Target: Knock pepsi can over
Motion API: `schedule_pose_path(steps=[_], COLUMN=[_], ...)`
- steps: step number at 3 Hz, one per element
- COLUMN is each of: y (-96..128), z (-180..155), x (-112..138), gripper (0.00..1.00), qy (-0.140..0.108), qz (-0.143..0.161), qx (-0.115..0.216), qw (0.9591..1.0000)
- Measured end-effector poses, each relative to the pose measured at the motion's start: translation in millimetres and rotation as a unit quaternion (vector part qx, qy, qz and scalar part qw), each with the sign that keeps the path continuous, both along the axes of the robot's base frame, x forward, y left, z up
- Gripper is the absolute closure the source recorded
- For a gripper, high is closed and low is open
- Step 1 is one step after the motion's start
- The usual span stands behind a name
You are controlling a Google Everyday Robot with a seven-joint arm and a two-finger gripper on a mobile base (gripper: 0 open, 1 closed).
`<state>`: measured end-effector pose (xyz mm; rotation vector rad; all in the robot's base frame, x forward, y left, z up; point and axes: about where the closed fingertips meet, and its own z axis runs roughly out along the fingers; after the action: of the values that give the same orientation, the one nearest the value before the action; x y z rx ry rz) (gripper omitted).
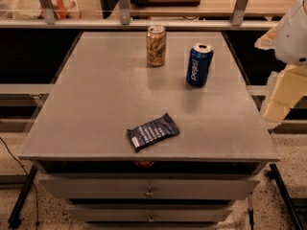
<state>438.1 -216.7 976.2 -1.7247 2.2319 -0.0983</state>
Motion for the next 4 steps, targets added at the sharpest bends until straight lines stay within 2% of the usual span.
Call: schedule_pose_path(steps=[1, 2, 3, 4], y=[0, 4, 12, 12], z=[0, -7, -22, -42], x=[0, 24, 66, 99], gripper=[0.0, 0.0, 0.0, 0.0], qy=[0.0, -0.014, -0.02, -0.025], qz=[0.0, -0.009, -0.039, -0.096], qx=[0.0, 0.042, 0.109, 0.19], qw=[1.0, 0.999, 0.9931, 0.9768])
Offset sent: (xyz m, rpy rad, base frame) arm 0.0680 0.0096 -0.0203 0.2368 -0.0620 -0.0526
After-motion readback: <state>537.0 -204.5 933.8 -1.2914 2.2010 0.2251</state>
